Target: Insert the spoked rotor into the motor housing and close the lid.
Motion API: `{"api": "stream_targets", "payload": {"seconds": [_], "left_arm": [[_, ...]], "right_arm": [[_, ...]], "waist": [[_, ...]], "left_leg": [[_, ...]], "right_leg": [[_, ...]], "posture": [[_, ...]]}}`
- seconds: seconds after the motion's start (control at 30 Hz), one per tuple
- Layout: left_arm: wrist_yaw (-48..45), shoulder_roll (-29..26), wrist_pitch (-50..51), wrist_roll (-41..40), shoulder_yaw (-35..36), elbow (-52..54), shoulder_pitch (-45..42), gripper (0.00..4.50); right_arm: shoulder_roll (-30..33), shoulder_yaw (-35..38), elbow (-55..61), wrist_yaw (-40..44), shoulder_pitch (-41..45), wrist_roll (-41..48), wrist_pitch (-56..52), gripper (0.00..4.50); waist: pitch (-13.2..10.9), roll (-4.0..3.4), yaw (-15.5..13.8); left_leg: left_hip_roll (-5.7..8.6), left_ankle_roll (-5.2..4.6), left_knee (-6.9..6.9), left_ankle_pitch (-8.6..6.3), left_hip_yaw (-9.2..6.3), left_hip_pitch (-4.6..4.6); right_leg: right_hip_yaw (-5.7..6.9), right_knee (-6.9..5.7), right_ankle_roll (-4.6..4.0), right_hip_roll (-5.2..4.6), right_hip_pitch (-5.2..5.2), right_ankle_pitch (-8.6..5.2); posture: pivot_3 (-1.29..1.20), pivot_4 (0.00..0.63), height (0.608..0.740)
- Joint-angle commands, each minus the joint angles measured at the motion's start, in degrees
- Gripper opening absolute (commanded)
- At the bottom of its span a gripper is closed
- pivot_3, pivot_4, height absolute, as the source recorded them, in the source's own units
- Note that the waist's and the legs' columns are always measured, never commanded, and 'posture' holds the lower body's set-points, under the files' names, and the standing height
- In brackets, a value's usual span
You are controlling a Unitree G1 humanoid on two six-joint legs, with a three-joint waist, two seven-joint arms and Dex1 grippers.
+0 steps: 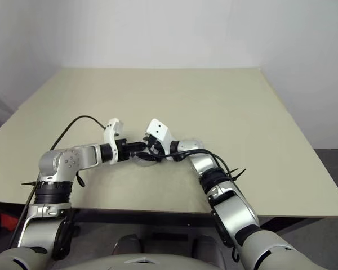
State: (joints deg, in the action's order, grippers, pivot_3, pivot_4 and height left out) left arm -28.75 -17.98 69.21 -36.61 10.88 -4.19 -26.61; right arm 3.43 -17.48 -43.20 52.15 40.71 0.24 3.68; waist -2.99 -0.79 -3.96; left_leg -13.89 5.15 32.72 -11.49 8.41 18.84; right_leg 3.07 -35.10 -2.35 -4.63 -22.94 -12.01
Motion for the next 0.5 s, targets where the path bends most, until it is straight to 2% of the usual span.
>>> {"api": "stream_targets", "payload": {"seconds": [0.03,0.5], "left_arm": [[1.49,-0.2,1.29,0.59,1.04,-3.24,2.32,0.03],[2.13,-0.15,2.41,-1.19,2.19,-4.1,2.55,0.03]], "right_arm": [[0.85,0.82,0.09,-1.03,0.39,-0.72,-0.61,2.94],[0.58,2.58,1.82,-1.24,0.85,1.43,-2.8,2.94]], "waist": [[0.0,0.0,0.02],[0.0,-0.01,0.02]], "left_leg": [[0.0,0.0,-0.03,0.0,0.0,0.0],[0.05,0.01,-0.42,0.01,0.0,-0.02]], "right_leg": [[0.0,0.02,0.0,0.01,0.0,0.0],[0.03,0.29,0.0,0.01,-0.02,0.0]], "posture": [[0.0,0.0,0.74],[0.0,0.0,0.74]]}}
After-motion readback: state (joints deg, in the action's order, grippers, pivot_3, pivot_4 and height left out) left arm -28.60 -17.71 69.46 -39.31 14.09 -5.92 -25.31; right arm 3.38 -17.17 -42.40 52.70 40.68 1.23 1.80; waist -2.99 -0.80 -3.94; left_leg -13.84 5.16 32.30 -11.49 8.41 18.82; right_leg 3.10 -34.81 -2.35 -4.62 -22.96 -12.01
